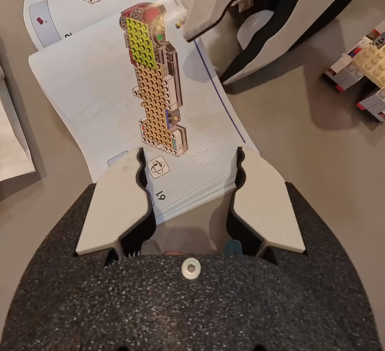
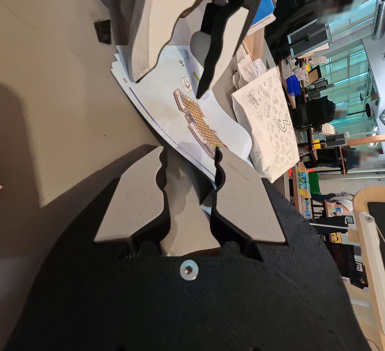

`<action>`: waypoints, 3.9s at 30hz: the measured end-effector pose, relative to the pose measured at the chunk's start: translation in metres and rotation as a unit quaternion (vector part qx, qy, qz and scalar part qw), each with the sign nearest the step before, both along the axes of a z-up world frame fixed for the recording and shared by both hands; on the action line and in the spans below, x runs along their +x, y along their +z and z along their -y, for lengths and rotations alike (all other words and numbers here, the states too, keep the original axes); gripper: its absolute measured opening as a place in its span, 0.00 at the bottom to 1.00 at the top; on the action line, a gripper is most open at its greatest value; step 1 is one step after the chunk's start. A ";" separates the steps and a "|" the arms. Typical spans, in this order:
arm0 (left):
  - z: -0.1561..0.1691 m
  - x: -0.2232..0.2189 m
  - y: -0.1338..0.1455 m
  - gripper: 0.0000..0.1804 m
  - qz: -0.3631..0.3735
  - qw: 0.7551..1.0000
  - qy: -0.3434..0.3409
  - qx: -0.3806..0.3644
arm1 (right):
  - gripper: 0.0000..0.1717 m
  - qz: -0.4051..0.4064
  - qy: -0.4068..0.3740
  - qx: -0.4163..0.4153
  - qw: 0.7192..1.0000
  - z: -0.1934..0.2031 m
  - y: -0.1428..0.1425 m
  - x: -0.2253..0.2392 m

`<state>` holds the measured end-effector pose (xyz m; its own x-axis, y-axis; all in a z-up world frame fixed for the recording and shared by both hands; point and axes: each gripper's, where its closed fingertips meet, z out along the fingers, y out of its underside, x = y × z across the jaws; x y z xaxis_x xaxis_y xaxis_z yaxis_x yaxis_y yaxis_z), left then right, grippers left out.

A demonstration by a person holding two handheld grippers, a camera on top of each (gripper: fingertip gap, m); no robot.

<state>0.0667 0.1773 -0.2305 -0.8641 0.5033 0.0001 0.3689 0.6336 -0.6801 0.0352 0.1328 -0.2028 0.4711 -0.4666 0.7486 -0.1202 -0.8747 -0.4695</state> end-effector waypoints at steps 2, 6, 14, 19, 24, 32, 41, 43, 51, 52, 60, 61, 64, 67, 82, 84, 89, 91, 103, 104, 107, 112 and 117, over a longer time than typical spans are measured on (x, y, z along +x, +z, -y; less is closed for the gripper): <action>0.000 -0.002 0.000 0.47 0.000 1.000 -0.001 0.001 | 0.25 -0.001 0.002 -0.010 1.000 -0.001 -0.002 0.000; 0.001 -0.007 0.000 0.47 0.001 1.000 -0.009 0.002 | 0.25 -0.001 0.004 -0.008 1.000 -0.003 -0.002 0.000; 0.001 -0.009 0.000 0.47 0.000 1.000 -0.011 0.003 | 0.25 0.004 -0.001 0.005 1.000 -0.003 0.002 0.002; 0.001 -0.009 0.000 0.48 -0.002 1.000 -0.012 0.001 | 0.23 0.002 -0.002 0.022 1.000 -0.004 0.005 0.002; -0.001 -0.007 0.001 0.48 -0.002 1.000 -0.016 0.002 | 0.15 -0.018 -0.006 0.044 0.999 0.000 0.002 0.000; -0.002 -0.001 0.007 0.47 0.001 1.000 -0.010 -0.012 | 0.03 -0.036 -0.006 0.064 0.997 0.001 0.003 -0.003; 0.002 0.009 0.036 0.48 -0.002 0.996 0.001 -0.088 | 0.01 -0.044 -0.023 0.121 0.991 0.006 0.010 -0.003; 0.003 0.011 0.047 0.48 -0.008 0.993 0.003 -0.115 | 0.01 -0.045 -0.029 0.144 0.988 0.008 0.013 -0.004; 0.000 0.008 0.070 0.48 -0.028 0.985 -0.008 -0.173 | 0.01 -0.045 -0.041 0.191 0.980 0.016 0.019 -0.005; 0.000 0.007 0.070 0.48 -0.027 0.985 -0.011 -0.173 | 0.01 -0.045 -0.041 0.191 0.980 0.017 0.019 -0.005; 0.003 0.008 0.064 0.48 -0.016 0.987 -0.008 -0.163 | 0.01 -0.046 -0.041 0.207 0.976 0.017 0.020 -0.004; 0.003 0.008 0.064 0.48 -0.016 0.987 -0.007 -0.163 | 0.01 -0.046 -0.041 0.208 0.976 0.018 0.020 -0.004; 0.004 0.009 0.063 0.47 -0.015 0.987 -0.005 -0.161 | 0.01 -0.046 -0.041 0.212 0.975 0.017 0.020 -0.003; 0.005 0.008 0.062 0.47 -0.014 0.987 -0.004 -0.160 | 0.01 -0.046 -0.040 0.211 0.976 0.017 0.020 -0.004; 0.005 -0.003 0.048 0.35 0.007 0.989 -0.034 -0.141 | 0.02 -0.045 -0.045 0.217 0.974 0.016 0.020 -0.002; 0.004 -0.006 0.046 0.27 0.014 0.988 -0.048 -0.144 | 0.02 -0.044 -0.047 0.224 0.972 0.017 0.021 -0.002; 0.003 -0.012 0.055 0.06 0.021 0.981 -0.072 -0.180 | 0.02 -0.047 -0.047 0.231 0.971 0.017 0.020 -0.002; 0.002 -0.013 0.059 0.01 0.016 0.979 -0.075 -0.189 | 0.02 -0.051 -0.044 0.230 0.971 0.016 0.019 -0.003; 0.001 -0.015 0.061 0.00 0.009 0.978 -0.078 -0.191 | 0.09 -0.052 0.014 0.270 0.962 -0.002 0.037 -0.010; 0.002 -0.015 0.061 0.00 0.009 0.978 -0.079 -0.192 | 0.10 -0.052 0.014 0.263 0.963 -0.006 0.036 -0.008; 0.002 -0.016 0.063 0.00 0.011 0.977 -0.080 -0.198 | 0.15 -0.048 0.015 0.238 0.970 -0.018 0.033 0.001; 0.003 -0.021 0.080 0.02 0.002 0.965 -0.085 -0.249 | 0.00 -0.037 -0.031 0.193 0.980 -0.015 0.032 0.022; 0.013 0.007 0.118 0.39 0.008 0.940 0.008 -0.340 | 0.00 0.039 -0.117 0.248 0.961 0.036 0.067 0.027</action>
